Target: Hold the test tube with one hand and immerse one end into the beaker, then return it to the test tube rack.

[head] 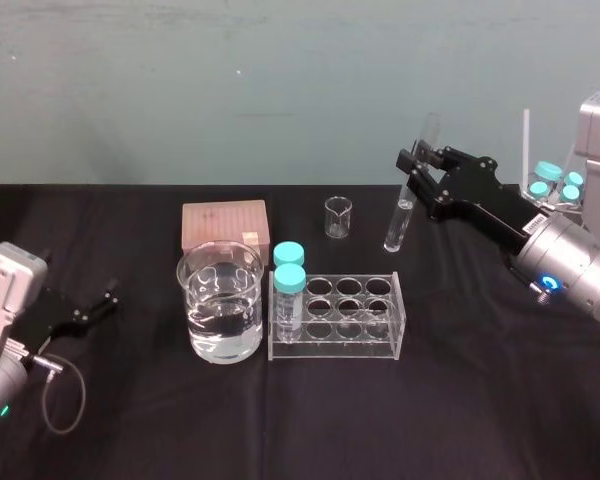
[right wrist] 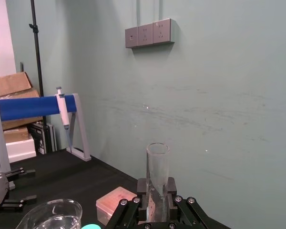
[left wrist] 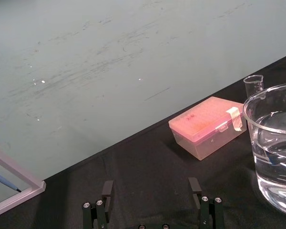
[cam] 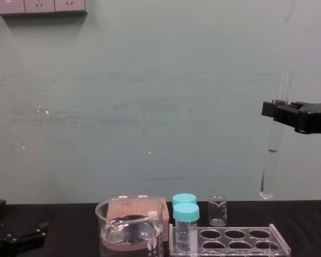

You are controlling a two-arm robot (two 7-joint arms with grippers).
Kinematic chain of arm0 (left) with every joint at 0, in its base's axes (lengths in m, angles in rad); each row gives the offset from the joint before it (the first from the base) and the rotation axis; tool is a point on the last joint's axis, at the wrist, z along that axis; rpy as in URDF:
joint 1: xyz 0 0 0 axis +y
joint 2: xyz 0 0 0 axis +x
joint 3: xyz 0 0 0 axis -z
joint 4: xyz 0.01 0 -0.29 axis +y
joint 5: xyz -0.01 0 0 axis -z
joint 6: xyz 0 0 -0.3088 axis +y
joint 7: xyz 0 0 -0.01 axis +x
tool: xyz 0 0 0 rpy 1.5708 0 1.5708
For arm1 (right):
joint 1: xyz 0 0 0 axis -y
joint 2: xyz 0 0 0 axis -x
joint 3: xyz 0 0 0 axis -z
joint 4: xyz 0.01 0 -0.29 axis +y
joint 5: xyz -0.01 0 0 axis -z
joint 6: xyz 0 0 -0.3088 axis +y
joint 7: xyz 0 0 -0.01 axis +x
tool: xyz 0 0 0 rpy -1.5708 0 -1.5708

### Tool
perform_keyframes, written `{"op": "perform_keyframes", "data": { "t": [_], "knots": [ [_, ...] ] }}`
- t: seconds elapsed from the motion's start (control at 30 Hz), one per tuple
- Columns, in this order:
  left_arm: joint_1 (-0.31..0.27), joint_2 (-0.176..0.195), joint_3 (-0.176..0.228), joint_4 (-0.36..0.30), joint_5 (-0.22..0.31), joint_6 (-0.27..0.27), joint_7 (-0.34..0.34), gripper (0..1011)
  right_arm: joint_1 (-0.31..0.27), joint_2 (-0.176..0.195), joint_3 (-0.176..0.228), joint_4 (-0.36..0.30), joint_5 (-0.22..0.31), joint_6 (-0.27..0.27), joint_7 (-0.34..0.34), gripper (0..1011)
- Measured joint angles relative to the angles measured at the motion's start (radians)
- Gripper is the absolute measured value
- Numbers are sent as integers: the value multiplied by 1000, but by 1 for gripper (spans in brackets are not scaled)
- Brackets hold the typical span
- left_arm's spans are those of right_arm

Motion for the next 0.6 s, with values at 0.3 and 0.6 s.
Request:
{"op": "perform_keyframes", "data": {
  "t": [0.3, 0.6],
  "knots": [
    [0, 0, 0, 0, 0, 0, 0, 1000, 0, 2, -4, -6, 1, 7, -6, 241],
    [0, 0, 0, 0, 0, 0, 0, 1000, -1, 3, -8, -8, 2, 10, -8, 241]
  ]
}}
